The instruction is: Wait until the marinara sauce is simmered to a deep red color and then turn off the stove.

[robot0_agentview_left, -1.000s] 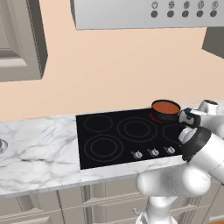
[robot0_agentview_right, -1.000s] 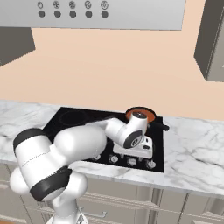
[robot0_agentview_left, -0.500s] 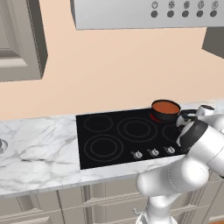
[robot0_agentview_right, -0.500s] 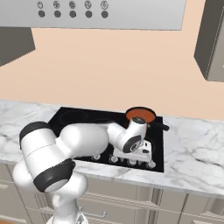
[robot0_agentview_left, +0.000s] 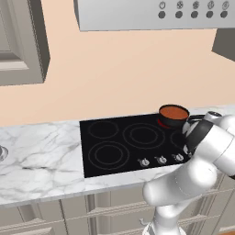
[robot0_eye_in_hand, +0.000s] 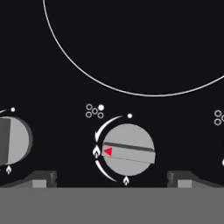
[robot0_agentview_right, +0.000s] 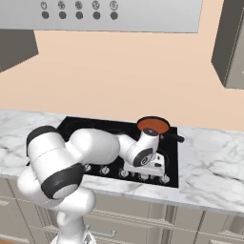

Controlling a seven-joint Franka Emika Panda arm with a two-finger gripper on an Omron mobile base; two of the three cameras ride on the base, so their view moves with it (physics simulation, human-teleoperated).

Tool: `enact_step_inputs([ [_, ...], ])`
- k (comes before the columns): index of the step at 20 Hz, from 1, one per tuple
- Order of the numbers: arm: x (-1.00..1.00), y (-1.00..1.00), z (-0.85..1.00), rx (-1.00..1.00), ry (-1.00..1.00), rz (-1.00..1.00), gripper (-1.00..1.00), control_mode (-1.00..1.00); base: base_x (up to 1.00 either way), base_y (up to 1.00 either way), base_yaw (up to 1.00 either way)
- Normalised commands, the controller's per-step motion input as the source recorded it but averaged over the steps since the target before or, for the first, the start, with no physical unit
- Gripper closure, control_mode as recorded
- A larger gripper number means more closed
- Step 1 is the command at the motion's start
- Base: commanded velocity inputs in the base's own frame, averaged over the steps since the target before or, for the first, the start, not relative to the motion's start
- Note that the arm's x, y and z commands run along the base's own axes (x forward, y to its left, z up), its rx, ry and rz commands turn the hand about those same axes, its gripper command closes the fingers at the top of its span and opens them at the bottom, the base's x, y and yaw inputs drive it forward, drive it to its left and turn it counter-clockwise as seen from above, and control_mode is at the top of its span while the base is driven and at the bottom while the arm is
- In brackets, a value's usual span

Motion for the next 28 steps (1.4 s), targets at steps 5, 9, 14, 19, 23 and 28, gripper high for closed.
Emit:
enact_step_inputs([
  [5, 0.05, -0.02, -0.02, 0.0, 0.0, 0.0, -1.0, -1.0, 0.0, 0.0, 0.0],
  [9, 0.03, -0.08, -0.02, 0.0, 0.0, 0.0, -1.0, -1.0, 0.0, 0.0, 0.0],
  [14, 0.04, -0.08, -0.04, 0.0, 0.0, 0.0, -1.0, -1.0, 0.0, 0.0, 0.0],
  [19, 0.04, 0.0, -0.03, 0.0, 0.0, 0.0, -1.0, -1.0, 0.0, 0.0, 0.0],
  [23, 0.04, 0.0, -0.06, 0.0, 0.0, 0.0, -1.0, -1.0, 0.0, 0.0, 0.0],
  [28, 0.01, 0.0, -0.1, 0.0, 0.0, 0.0, -1.0, -1.0, 0.0, 0.0, 0.0],
])
